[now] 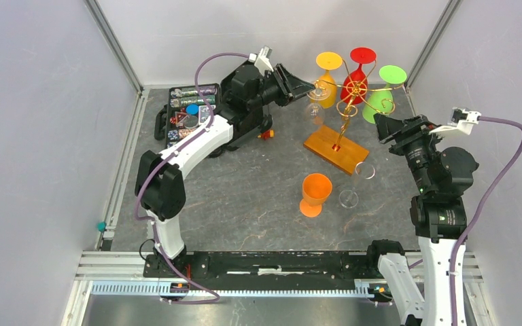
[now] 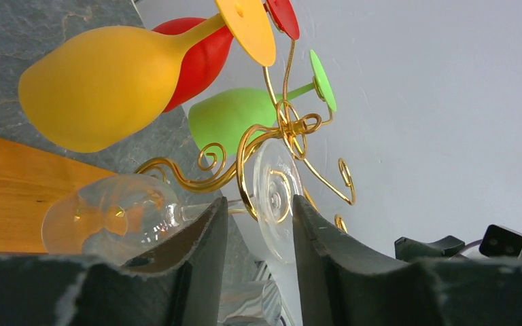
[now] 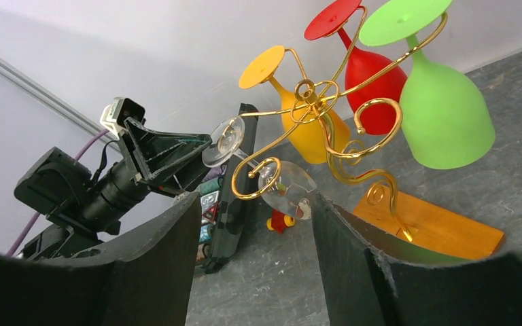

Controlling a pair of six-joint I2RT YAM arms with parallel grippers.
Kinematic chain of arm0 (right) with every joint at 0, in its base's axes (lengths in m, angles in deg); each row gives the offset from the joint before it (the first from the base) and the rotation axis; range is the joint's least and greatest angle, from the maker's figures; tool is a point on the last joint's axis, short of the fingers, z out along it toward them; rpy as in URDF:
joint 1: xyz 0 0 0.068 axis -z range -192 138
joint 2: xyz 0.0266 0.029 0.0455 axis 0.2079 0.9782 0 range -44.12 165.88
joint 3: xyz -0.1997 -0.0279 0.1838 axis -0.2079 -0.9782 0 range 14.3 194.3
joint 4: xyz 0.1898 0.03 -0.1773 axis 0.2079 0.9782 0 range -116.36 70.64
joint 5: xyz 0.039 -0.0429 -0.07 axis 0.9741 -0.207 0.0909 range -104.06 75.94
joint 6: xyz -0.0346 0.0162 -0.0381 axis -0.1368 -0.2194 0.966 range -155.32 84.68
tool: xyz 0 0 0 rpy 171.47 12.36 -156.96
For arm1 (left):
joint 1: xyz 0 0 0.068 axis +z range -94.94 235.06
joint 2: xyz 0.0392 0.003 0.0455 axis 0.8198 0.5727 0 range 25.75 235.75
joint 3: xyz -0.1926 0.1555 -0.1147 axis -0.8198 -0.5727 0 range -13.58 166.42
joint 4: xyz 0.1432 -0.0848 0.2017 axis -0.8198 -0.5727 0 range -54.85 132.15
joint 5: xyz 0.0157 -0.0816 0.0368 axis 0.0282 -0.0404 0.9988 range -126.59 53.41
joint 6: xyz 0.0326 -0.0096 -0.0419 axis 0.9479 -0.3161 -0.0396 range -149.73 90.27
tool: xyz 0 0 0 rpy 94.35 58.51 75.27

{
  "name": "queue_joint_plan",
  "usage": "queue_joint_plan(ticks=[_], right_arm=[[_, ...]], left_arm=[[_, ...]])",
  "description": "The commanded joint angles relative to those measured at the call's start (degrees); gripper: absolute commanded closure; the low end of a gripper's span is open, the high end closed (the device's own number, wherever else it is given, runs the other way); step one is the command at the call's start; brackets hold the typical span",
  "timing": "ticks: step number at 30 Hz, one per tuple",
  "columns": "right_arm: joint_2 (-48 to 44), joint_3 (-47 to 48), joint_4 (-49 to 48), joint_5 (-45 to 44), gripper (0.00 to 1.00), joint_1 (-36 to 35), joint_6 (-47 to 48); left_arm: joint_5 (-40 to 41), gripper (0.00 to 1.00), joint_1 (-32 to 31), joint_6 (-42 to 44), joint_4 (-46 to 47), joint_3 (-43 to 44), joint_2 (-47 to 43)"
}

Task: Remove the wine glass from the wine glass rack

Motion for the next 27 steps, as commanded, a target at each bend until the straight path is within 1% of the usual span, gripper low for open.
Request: queue_joint_plan(ticks=[1,6,13,19,22,24,26,27], right_arm=[[-0.4,-0.2,-3.5,0.9,0.35,0.0,-0.9],[-0.3,-0.4,-3.6,0.8,0.35,0.0,-1.0],[-0.3,-1.1,-4.2,0.8,0.36,0.0,-1.6],[-0.2,-1.3,-4.3,0.7,0.36,0.0,-1.7],[-0.1,-1.3,-4.4,0.7,0.36,0.0,-1.8],[-0.1,-1.3,-4.5,0.7,0.36,0.0,-1.8],[-0.1,-1.4,-4.6,0.7,0.36,0.0,-1.9],[-0.1,-1.5,-4.7,0.7,0.36,0.0,-1.9]], left_arm=[[-1.5,0.61,0.0,-3.0,2.7,3.4,1.5],[-1.4,0.76,0.0,-1.9,1.4,3.7,1.2],[-1.0,0.87,0.0,1.0,-0.8,3.7,0.1],[-1.2,0.97,0.0,0.8,-1.1,4.2,-0.6],[-1.0,0.97,0.0,1.1,-1.2,4.2,-1.2],[-0.5,0.9,0.0,2.1,-2.2,4.5,-1.7],[0.3,0.78,0.0,3.9,-4.2,5.0,-2.1],[0.9,0.74,-0.2,5.0,-5.2,5.3,-2.3]])
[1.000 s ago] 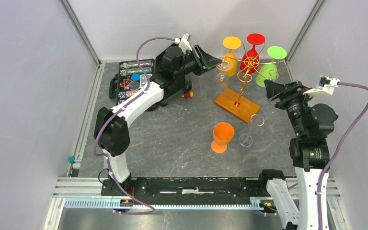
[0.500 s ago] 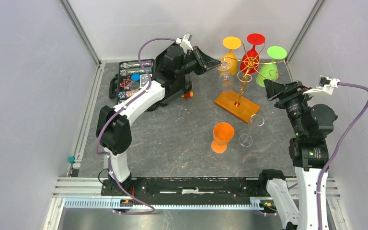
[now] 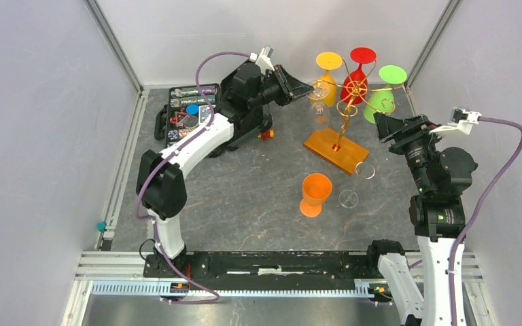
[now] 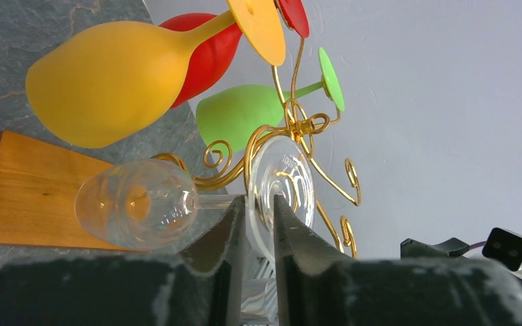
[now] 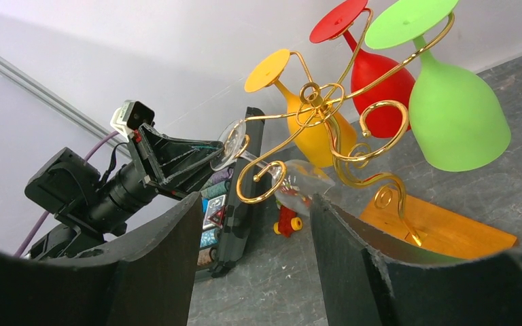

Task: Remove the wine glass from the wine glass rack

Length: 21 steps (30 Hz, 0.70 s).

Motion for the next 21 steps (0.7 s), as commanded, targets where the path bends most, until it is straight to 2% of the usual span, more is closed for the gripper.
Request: queue_joint_plan(ticks=[1,6,9,17,21], right_arm=[[-0.1,-0.5,-2.7,0.5,0.36,0.0,-0.4],[-0.1,-1.2,-3.0,0.6,0.36,0.0,-0.8],[-0.1,-1.5,-3.3,0.7,0.37,0.0,-1.0],[-0.1,-1.9,-3.5,0.5,0.37,0.0,-1.1],[-0.1,-1.8,-3.5,0.5,0.37,0.0,-1.3]], left_arm=[[1.8,0.71,-0.2,6.5,-4.3,3.7,-3.5],[3.8,0.65,-0.6,11.6,-11.3,5.7,-3.3],[4.7,0.66,-0.7,13.9,-14.1,6.8,-3.2],[2.5,0.97,-0.9,13.2,-14.4,8.8,-2.7],[1.5,0.98,-0.8,10.4,-13.3,8.8,-3.3]])
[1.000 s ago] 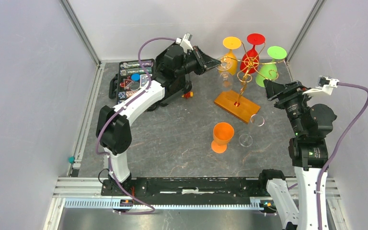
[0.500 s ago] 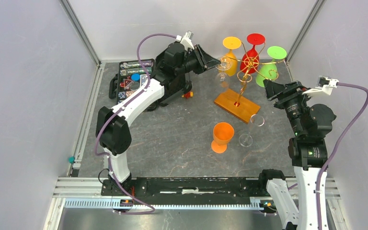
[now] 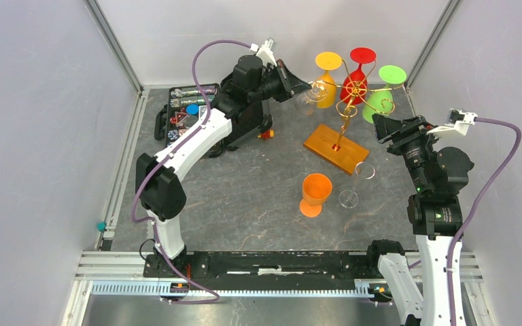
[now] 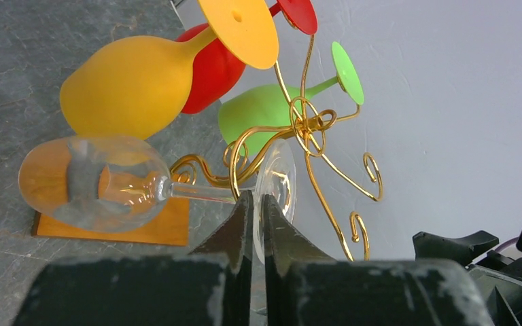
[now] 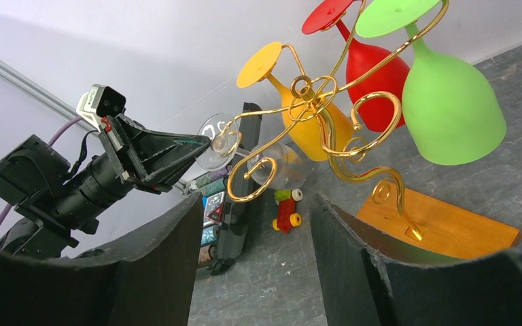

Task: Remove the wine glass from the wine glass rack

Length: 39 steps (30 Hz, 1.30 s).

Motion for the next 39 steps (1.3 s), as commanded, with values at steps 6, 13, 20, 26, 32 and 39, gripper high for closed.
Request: queue_joint_plan(ticks=[6,13,20,26,32,39], right_arm=[[-0.2,-0.2,-2.5,0.3,0.37,0.0,-0.5],[-0.4,-0.3,-2.6,0.1,0.37,0.0,-0.6],[-0.5,-0.4,-2.7,-0.1,0.37,0.0,-0.7],[-0.5,-0.3,-2.7,-0.2,0.37,0.0,-0.8],[-0.6,-0.2,-2.5,-0.2,0.37,0.0,-0.7],[-0.6,-0.2,-2.6,-0.2,0.37,0.0,-0.7]], left_arm=[[-1.6,0.98,-0.1,-2.3,0.3,0.6,-4.3],[-2.8,0.98,-0.3,-10.7,7.8,-4.0,-5.8],[-1.6,0.98,-0.5,-14.9,13.4,-7.3,-7.4],[-1.8,0.98,-0.5,-16.7,16.3,-6.3,-6.4],[0.1,0.98,0.3,-16.0,15.2,-3.7,-4.8],[1.5,0.98,0.5,-14.5,15.0,-0.5,-2.0]])
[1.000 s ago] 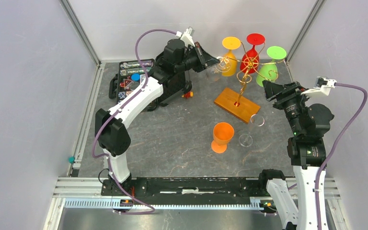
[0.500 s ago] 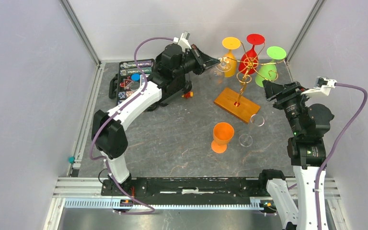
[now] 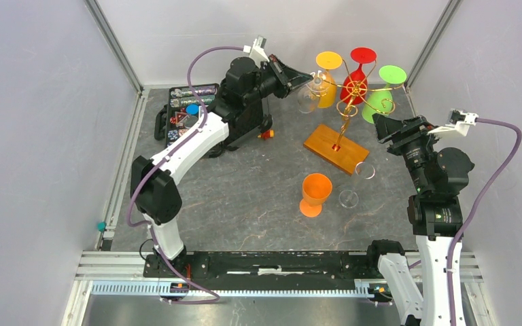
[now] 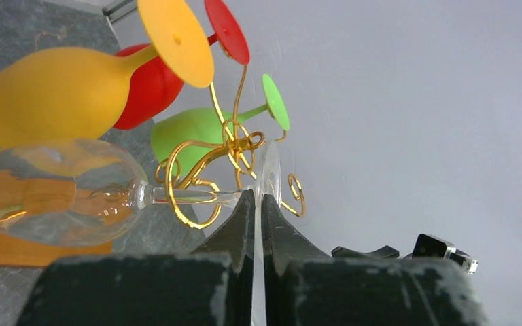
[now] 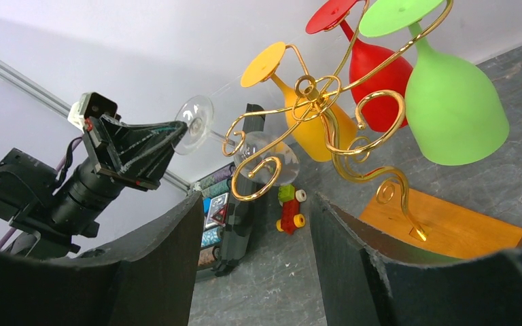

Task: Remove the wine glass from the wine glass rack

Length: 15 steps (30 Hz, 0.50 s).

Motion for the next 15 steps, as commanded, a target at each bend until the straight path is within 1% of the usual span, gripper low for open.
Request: queue_joint_plan(ticks=[1,5,11,15], right_arm=[[-0.3,-0.1,-2.3,0.0,0.37,0.0,0.1],[-0.4,0.0,-2.4,0.0,0.37,0.0,0.3],[-0.3,0.0,-2.5,0.0,0.36,0.0,1.0],[-0.2,0.0,-2.6,0.0,0.36,0.0,1.0]], left_arm=[[0.6,0.98,0.4,-0.1,4.0,5.9,1.9],[-1.9,0.98,0.4,-0.5,4.1,9.3,5.5],[-4.0,0.98,0.3,-1.9,6.3,10.9,8.2],[-6.8,0.98,0.2,-3.8,8.0,11.6,9.2]])
